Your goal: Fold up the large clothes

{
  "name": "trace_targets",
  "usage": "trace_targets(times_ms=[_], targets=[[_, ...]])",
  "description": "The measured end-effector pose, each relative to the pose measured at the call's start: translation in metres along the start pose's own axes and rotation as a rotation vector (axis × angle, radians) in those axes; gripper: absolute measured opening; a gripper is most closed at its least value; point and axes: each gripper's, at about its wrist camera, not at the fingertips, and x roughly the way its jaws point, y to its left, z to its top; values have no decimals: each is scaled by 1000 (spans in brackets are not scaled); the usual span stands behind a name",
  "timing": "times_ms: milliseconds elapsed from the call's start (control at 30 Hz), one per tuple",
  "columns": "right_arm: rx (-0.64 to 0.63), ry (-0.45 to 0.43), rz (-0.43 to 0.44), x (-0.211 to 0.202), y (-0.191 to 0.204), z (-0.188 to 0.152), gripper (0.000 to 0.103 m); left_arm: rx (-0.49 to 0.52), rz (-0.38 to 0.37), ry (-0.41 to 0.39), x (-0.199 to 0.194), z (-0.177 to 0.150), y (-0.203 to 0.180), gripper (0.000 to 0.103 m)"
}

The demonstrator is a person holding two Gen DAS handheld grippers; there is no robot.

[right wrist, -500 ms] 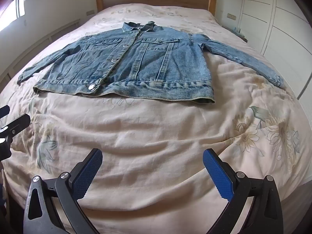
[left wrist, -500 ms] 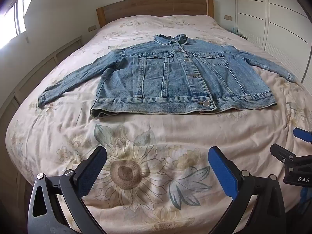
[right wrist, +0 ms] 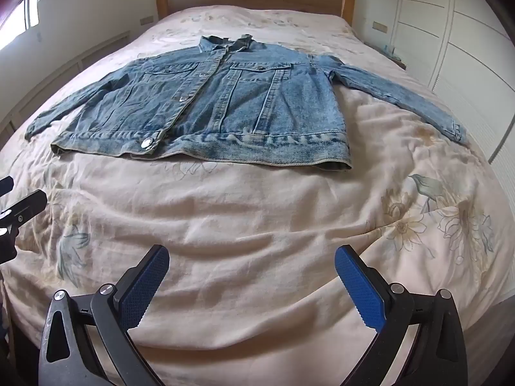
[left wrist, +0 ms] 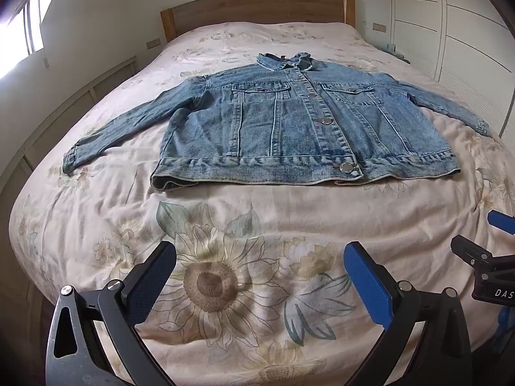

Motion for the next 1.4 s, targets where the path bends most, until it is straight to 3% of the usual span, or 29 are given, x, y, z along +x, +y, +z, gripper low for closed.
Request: trace_targets(times_ms=[367,1400], targets=[[3,0,-19,2,-2,-2,103,-27,-27,25,4,-1,7,102],[18,-51,-18,-10,-10,9,103,0,6,-33,-17,13,12,102]])
